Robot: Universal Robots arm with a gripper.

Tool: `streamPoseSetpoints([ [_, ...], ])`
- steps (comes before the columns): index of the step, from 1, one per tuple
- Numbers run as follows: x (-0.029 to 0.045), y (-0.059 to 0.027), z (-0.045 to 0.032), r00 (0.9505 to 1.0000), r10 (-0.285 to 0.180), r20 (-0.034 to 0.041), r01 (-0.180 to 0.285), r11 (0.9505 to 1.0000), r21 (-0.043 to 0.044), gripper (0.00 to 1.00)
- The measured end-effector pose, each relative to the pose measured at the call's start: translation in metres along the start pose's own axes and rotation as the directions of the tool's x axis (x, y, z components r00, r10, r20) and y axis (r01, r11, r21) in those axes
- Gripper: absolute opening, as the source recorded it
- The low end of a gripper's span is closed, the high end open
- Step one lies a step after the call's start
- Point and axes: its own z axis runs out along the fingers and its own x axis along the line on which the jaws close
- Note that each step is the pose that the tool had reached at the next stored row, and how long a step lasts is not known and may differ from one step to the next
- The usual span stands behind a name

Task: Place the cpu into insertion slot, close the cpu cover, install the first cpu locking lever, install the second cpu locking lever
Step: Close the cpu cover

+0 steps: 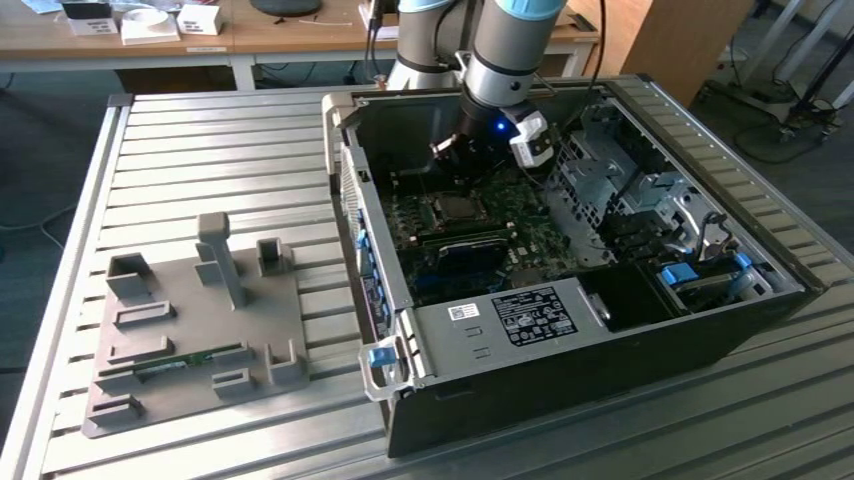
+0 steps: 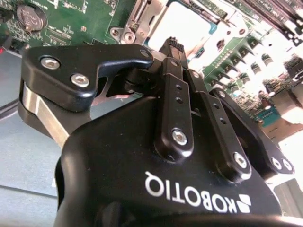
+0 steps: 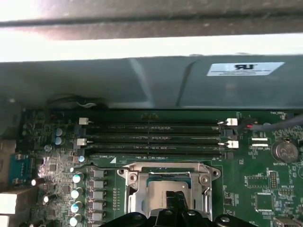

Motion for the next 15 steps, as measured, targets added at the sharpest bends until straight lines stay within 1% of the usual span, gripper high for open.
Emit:
streamPoseSetpoints([
  [4,0.0,-0.0001,0.0008,0.9994,-0.034,-0.0031,0.034,0.9994,0.0003,0.11],
  [10,0.0004,-0.0001,0.001,0.9993,-0.037,-0.0031,0.037,0.9993,0.0,0.11],
  [15,0.0058,-0.0004,0.0015,0.9993,-0.038,-0.0005,0.038,0.9993,0.0001,0.11],
])
